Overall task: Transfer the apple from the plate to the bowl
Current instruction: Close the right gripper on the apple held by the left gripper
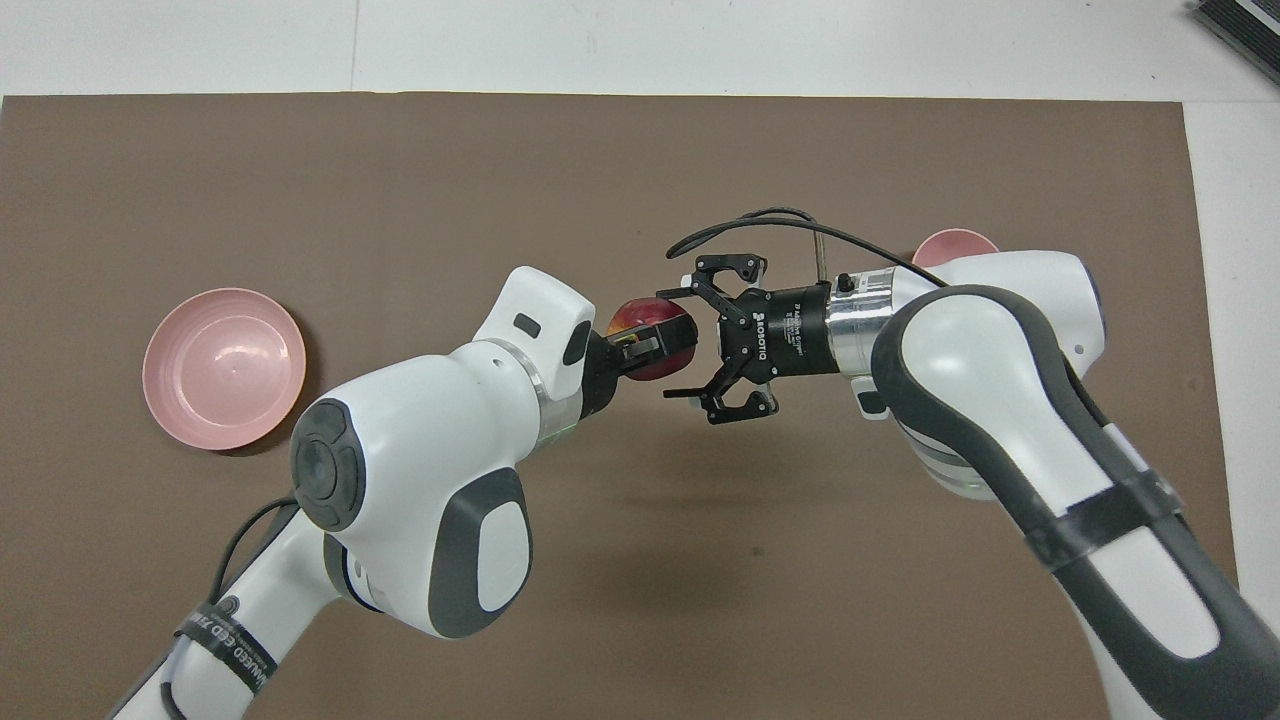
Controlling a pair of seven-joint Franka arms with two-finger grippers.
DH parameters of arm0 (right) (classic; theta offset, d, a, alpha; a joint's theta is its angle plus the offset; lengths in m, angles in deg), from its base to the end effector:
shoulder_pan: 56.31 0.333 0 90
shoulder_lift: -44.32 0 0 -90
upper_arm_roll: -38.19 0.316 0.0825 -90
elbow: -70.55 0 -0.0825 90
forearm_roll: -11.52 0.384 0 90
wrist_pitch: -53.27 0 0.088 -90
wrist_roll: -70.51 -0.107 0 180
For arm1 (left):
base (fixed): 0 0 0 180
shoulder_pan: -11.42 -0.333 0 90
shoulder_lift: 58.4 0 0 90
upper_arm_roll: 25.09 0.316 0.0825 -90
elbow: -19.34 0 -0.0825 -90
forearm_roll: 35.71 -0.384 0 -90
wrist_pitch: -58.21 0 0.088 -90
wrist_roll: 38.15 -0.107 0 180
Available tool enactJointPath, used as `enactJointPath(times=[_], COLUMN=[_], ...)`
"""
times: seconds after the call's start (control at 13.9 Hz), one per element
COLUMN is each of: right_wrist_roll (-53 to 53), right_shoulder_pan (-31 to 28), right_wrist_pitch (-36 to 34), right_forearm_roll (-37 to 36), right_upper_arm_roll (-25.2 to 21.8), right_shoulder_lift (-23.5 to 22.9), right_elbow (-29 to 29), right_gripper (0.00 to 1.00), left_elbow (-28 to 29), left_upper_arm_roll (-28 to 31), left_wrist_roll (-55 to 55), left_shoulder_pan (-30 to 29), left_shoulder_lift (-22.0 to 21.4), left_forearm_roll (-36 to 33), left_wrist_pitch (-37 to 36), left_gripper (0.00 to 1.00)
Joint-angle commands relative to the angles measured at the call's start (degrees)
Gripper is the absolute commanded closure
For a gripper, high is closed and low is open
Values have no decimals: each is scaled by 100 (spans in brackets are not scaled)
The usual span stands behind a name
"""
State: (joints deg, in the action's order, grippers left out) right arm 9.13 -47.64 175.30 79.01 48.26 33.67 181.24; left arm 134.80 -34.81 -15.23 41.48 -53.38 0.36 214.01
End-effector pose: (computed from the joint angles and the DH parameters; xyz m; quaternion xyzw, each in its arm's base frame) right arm 0.5695 0.2313 0.4193 -0.6607 0.5717 0.3114 0.3737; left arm 0.4861 -0.3735 0.4749 0.9286 0.0978 0.1344 0.3317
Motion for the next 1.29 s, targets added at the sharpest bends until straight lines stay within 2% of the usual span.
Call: enactJointPath(times=[0.0,0.07,0.14,0.22,0.29,0.43,0.5,0.57,0.79,0.86,1.22], right_wrist_roll=[162,397,599,706,716,716,716,716,716,716,724], right_shoulder_pan=[-14,-23,-40,-40,-23,-14,-14,-14,-14,-14,-23], right_wrist_pitch=[-91,-100,-109,-101,-92,-74,-83,-83,-74,-74,-83], right_forearm_roll=[133,141,167,194,194,194,194,194,194,194,185], right_upper_arm_roll=[12,21,13,12,12,12,12,12,12,12,12], right_shoulder_lift=[-60,-60,-60,-69,-77,-86,-86,-86,-86,-95,-95], right_elbow=[-100,-100,-100,-118,-161,-179,-179,-179,-179,-179,-188], right_gripper=[0,21,51,88,100,100,100,100,100,100,100], left_elbow=[3,3,3,3,3,3,-14,-23,-41,-41,-58], left_upper_arm_roll=[76,67,58,58,58,58,58,67,76,85,137], left_wrist_roll=[38,38,38,38,38,38,64,142,178,187,126], left_shoulder_pan=[148,140,140,140,140,140,140,140,122,105,17], left_shoulder_lift=[-54,-54,-63,-63,-63,-89,-98,-133,-168,-195,-537], left_forearm_roll=[111,111,111,111,120,120,120,120,111,111,111], left_wrist_pitch=[-5,-58,-128,-138,-146,-216,-286,-339,-392,-462,-1227], left_gripper=[100,100,100,100,100,100,89,50,5,0,0])
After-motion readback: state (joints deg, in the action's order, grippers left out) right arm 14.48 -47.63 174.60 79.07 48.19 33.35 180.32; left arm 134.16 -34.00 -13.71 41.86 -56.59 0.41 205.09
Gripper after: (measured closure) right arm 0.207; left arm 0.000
